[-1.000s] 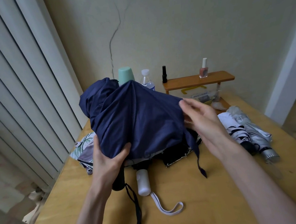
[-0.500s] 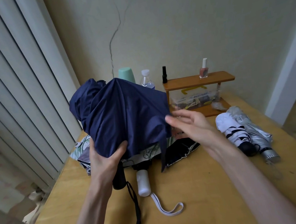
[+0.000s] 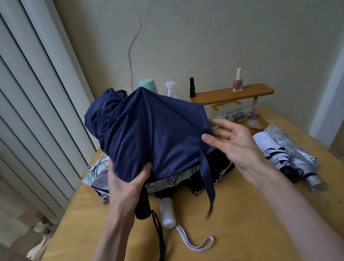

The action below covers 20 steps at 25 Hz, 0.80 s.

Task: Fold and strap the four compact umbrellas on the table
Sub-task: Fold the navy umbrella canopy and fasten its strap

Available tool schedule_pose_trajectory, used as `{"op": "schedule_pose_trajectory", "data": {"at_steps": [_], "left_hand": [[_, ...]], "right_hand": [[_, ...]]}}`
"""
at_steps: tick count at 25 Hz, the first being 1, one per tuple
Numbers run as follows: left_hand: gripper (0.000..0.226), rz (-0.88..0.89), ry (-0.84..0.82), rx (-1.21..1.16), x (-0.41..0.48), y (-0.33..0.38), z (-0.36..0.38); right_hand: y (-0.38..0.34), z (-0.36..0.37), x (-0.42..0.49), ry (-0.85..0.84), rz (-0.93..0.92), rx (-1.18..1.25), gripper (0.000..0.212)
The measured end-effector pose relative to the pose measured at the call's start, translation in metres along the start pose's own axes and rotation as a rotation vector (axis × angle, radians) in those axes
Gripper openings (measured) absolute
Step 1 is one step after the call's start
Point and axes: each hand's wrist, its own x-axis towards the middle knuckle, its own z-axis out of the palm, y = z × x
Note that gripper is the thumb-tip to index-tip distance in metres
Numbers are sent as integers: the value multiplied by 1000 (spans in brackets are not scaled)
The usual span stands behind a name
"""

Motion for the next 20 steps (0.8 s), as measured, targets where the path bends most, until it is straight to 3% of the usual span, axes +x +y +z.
{"op": "schedule_pose_trajectory", "data": {"at_steps": [2,4,6,8,11,14,18,20], "left_hand": [[87,-16,8,-18,-1,0,2],[91,-30,21,-25,-2,-1,4],[91,-27,46,-23,-1,1,4],[90,-24,75,-34,0,2,4],[91,-29,92,-40,1,1,4],[90,-29,107,-58,1,3,4],[91,-27,117,-55,1,4,4],[91,-30,121,-51,2,2,4]], "right_hand": [[-1,-2,-2,-123,54,109,57],[1,-1,-4,-217,131,7,66],[5,-3,-2,-174,96,-137,68],[5,-4,0,-143,51,-157,66],[3,-10,-1,-219,78,0,64],[1,-16,-3,-292,63,91,44],[-2,-13,-5,-296,28,83,30],[-2,-12,-5,-234,-35,-60,26]]}}
